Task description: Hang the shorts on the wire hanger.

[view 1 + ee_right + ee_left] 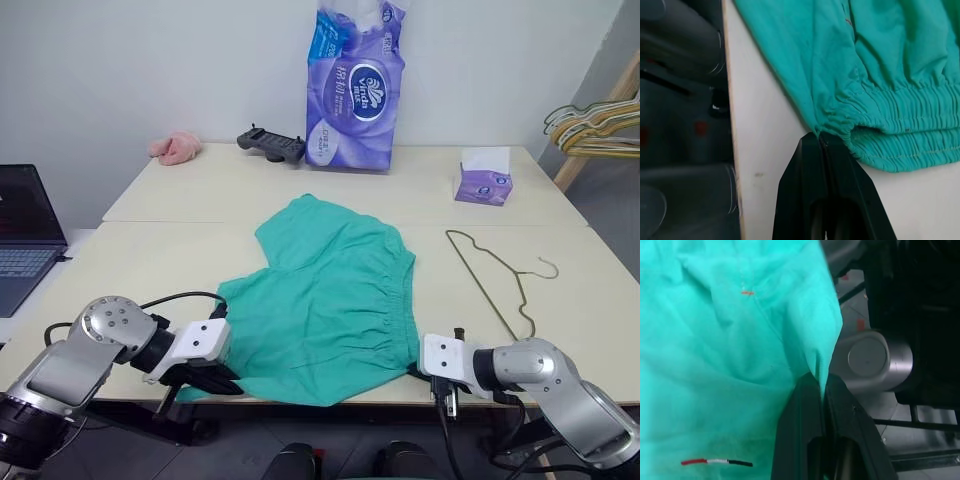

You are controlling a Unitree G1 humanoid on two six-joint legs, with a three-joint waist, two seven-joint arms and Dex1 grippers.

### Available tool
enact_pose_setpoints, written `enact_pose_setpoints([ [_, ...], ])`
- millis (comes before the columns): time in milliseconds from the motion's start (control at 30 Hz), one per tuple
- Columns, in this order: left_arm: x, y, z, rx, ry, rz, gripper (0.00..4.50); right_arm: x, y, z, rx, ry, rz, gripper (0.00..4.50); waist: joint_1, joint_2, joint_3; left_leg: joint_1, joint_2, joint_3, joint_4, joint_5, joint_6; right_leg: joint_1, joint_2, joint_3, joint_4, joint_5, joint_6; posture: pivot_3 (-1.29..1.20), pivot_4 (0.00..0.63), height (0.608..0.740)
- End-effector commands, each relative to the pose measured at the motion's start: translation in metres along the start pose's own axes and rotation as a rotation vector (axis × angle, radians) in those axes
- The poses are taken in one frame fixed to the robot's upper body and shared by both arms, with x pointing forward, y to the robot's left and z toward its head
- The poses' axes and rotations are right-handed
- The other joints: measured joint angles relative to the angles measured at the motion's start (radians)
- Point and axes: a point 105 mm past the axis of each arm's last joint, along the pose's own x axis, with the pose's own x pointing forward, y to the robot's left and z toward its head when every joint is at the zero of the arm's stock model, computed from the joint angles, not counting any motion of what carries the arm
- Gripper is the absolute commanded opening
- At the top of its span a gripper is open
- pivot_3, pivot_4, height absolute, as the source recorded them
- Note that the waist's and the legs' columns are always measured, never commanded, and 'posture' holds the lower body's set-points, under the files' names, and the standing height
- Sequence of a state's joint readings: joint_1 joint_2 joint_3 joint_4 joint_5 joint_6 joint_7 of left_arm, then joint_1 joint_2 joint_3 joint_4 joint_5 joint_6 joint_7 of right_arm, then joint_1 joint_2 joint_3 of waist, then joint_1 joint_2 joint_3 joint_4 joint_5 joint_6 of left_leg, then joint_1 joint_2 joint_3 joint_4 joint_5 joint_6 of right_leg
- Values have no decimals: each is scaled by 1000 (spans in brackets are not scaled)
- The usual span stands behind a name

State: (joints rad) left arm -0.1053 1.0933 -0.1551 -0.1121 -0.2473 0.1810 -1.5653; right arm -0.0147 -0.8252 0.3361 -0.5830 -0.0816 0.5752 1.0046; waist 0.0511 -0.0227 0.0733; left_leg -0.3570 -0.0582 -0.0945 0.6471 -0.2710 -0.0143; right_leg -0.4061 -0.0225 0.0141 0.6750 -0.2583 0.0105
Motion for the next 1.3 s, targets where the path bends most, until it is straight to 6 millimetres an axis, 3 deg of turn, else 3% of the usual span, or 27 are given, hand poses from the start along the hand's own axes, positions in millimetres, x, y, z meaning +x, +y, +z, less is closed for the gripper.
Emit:
enact_pose_setpoints([
  [33, -7, 1, 2, 36, 22, -1, 0, -6, 7, 5, 14, -5, 40, 34, 0, 0, 0, 0, 0, 0, 0, 0, 0, 0, 0, 0, 0, 0, 0, 101, 37, 740],
  [100, -7, 1, 2, 36, 20, -3, 0, -6, 11, 5, 32, -2, 58, 34, 0, 0, 0, 0, 0, 0, 0, 0, 0, 0, 0, 0, 0, 0, 0, 102, 38, 740],
  [133, -7, 1, 2, 36, 18, -3, 212, -6, 14, 4, 45, 1, 74, 8, 0, 0, 0, 0, 0, 0, 0, 0, 0, 0, 0, 0, 0, 0, 0, 102, 39, 740],
  [233, -7, 0, 0, 19, 23, -22, 927, -4, 19, 0, 85, 14, 103, 625, 0, 0, 0, 0, 0, 0, 0, 0, 0, 0, 0, 0, -1, 0, 0, 101, 39, 740],
  [533, -15, 1, -3, -12, 71, -48, 3737, -18, 23, 0, 114, 0, 158, 3712, -1, -2, -1, 0, 0, 0, 0, 0, 0, 1, 0, -1, -2, 0, 0, 88, 41, 740],
  [600, -19, -3, -3, -27, 86, -79, 3742, -25, 25, 4, 116, -8, 185, 4369, -3, -2, 0, 0, 1, -1, 0, 0, 0, 1, 0, -1, -2, 0, 0, 83, 41, 740],
  [800, -31, -7, 26, -70, -12, -133, 3742, -59, 31, 32, 153, -80, 300, 4444, -8, -2, 1, 0, 1, -1, 0, 0, 0, 1, 0, -2, -2, 0, 1, 51, 37, 740],
  [933, -43, 21, 55, -73, -134, -67, 3742, -81, 14, 60, 224, -199, 317, 4444, -14, -3, 1, 0, 1, -1, 1, 0, 0, 2, 1, -3, -2, 0, 1, 18, 29, 740],
  [1000, -45, 45, 67, -27, -188, 11, 3742, -81, -12, 65, 287, -255, 208, 4444, -22, -4, 0, 0, 1, -1, 1, 0, 0, 3, 2, -3, -2, 0, 1, 8, 32, 740],
  [1133, -32, 101, 122, 112, -467, 312, 3742, -77, -68, 42, 459, -238, -153, 4444, -26, -6, -2, -1, 1, -1, 2, 0, 0, 2, 1, -2, -2, 0, 1, -31, 35, 740],
  [1200, -16, 101, 146, 86, -630, 302, 3742, -77, -81, 22, 509, -188, -282, 4444, -27, -6, -2, -4, 0, -1, 4, -1, -2, 1, -1, -1, -2, 2, -2, -57, 35, 740],
  [1300, 8, 97, 158, 87, -705, 296, 3742, -83, -97, -3, 595, -152, -449, 4444, -41, -6, -2, -8, 0, -1, 16, -8, -6, -1, -1, 1, 1, 4, -2, -81, 36, 740],
])
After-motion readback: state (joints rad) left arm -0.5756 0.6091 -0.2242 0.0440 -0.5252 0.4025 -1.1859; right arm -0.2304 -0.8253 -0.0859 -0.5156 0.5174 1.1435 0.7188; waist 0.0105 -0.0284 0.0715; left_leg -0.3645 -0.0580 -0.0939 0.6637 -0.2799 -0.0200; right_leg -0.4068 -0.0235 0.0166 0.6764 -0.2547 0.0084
